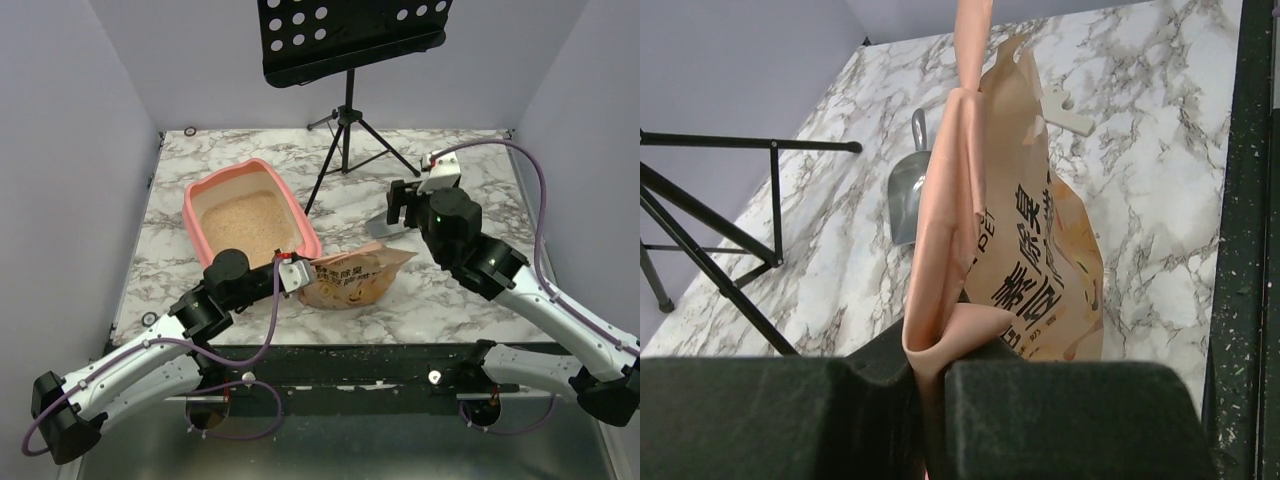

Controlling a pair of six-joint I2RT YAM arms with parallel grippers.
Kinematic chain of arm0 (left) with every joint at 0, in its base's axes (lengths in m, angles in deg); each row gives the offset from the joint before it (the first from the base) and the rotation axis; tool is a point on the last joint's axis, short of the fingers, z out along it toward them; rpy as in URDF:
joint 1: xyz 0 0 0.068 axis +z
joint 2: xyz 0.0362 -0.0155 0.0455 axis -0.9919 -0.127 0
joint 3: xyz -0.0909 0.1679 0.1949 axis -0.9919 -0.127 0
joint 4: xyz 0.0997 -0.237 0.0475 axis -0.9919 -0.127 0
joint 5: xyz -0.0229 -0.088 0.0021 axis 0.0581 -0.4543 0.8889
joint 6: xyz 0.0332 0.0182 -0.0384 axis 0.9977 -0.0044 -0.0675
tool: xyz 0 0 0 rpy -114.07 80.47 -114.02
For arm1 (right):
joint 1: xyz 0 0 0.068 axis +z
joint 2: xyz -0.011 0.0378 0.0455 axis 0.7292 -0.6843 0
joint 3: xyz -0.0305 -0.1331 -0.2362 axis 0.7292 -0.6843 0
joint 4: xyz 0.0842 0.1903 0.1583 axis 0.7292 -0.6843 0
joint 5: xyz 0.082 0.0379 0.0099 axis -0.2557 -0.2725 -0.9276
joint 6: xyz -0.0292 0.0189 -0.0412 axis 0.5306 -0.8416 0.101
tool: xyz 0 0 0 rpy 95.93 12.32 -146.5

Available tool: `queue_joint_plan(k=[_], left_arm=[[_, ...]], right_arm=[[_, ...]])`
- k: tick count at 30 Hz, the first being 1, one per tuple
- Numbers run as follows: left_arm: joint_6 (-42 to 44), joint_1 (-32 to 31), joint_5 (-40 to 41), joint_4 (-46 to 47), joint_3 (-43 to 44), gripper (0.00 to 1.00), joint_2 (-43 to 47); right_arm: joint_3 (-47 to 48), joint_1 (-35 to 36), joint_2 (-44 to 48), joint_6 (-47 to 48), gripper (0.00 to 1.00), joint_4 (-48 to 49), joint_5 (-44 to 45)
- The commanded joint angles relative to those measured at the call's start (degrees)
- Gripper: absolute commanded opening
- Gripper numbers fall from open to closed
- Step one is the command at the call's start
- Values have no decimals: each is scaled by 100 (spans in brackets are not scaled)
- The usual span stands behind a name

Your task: Fill the litter box with clean litter

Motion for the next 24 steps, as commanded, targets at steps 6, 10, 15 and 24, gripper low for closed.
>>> queue_joint_plan(k=[6,10,15,24], left_arm=[[-271,-9,60,819,-377,16,324],[-544,-9,86,880,-421,27,447],[-764,-27,411,837,-430,43,640],[-667,-44,411,775,-368,52,1123]], right_arm=[[736,-1747,-1467,-918,85,133,-152],[798,-2327,-2021,-1366,85,107,-291],[763,-3005,-2751,-2079,82,54,-1223],[754,-3058,-3753,-1965,75,72,-2375]])
